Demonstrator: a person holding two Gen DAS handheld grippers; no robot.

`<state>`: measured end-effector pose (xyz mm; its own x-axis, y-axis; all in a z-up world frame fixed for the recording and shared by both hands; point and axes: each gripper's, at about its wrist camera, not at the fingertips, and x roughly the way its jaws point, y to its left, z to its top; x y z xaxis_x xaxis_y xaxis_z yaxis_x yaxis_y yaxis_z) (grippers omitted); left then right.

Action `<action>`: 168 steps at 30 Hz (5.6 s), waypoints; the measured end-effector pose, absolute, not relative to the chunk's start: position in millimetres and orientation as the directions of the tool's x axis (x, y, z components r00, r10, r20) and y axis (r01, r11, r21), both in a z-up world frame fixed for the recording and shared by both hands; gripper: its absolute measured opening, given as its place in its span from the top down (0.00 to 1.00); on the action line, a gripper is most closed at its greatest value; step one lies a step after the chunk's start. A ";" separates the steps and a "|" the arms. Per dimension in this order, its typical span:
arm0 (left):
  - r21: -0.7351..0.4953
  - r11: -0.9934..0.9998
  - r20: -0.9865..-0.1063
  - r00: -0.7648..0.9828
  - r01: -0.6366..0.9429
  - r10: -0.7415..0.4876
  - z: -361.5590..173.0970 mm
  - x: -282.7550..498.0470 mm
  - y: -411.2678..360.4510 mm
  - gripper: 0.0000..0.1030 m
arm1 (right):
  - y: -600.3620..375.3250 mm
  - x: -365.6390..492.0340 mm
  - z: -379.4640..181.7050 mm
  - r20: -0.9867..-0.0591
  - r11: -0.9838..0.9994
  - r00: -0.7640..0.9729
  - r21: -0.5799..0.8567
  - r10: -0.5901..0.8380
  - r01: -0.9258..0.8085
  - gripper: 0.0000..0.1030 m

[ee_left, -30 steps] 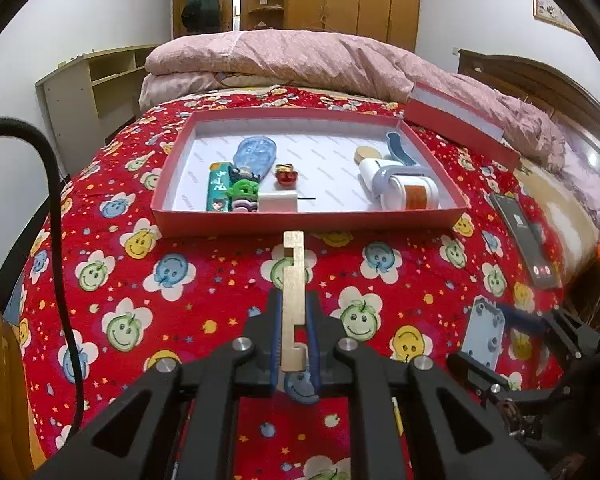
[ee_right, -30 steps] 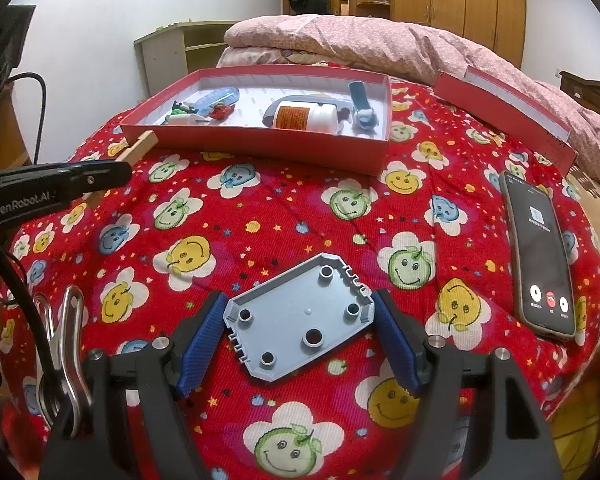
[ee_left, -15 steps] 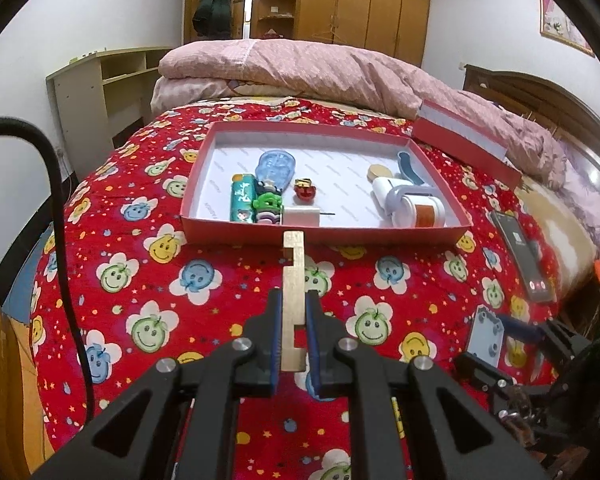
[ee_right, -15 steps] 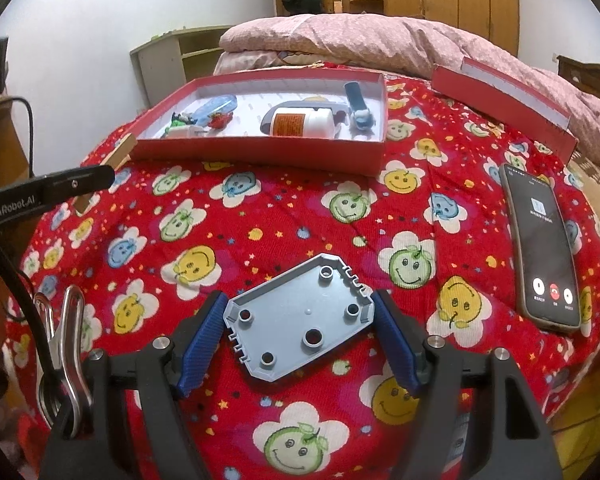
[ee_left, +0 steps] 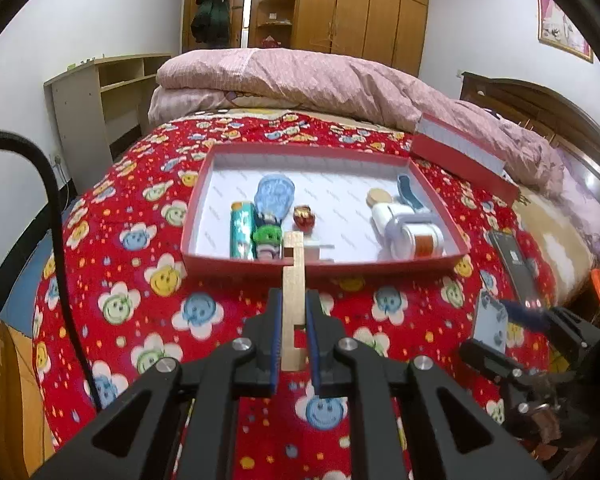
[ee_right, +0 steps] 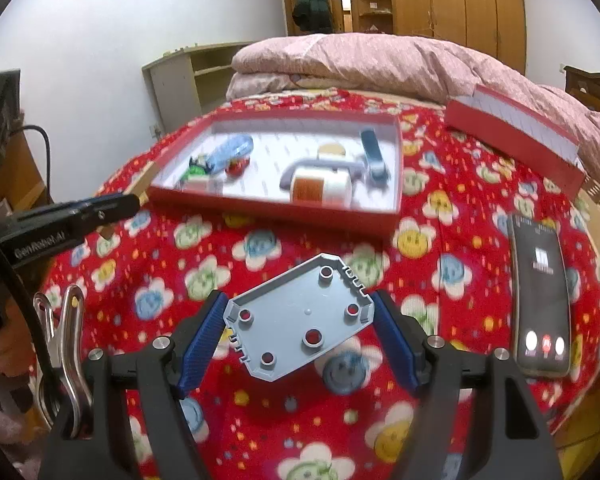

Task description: Organize rigid objects

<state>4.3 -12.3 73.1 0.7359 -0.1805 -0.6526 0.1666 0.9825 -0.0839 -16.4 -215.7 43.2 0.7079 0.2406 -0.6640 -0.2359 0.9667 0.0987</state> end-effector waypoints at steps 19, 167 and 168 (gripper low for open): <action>-0.077 0.984 -0.658 0.733 0.163 -0.173 85.7 89.8 -24.3 0.89 | -199.7 66.0 79.8 -0.620 0.964 0.746 0.069 0.245 -0.259 0.28; 0.017 1.000 -0.749 0.663 0.006 0.008 9.3 10.2 -18.5 0.12 | -195.5 -1.5 -0.1 -0.698 1.000 0.716 0.008 -0.012 0.024 0.12; 0.017 1.000 -0.749 0.663 0.006 0.009 9.1 10.1 -18.8 0.12 | -195.5 -1.6 -0.3 -0.698 1.000 0.716 0.008 -0.012 0.024 0.12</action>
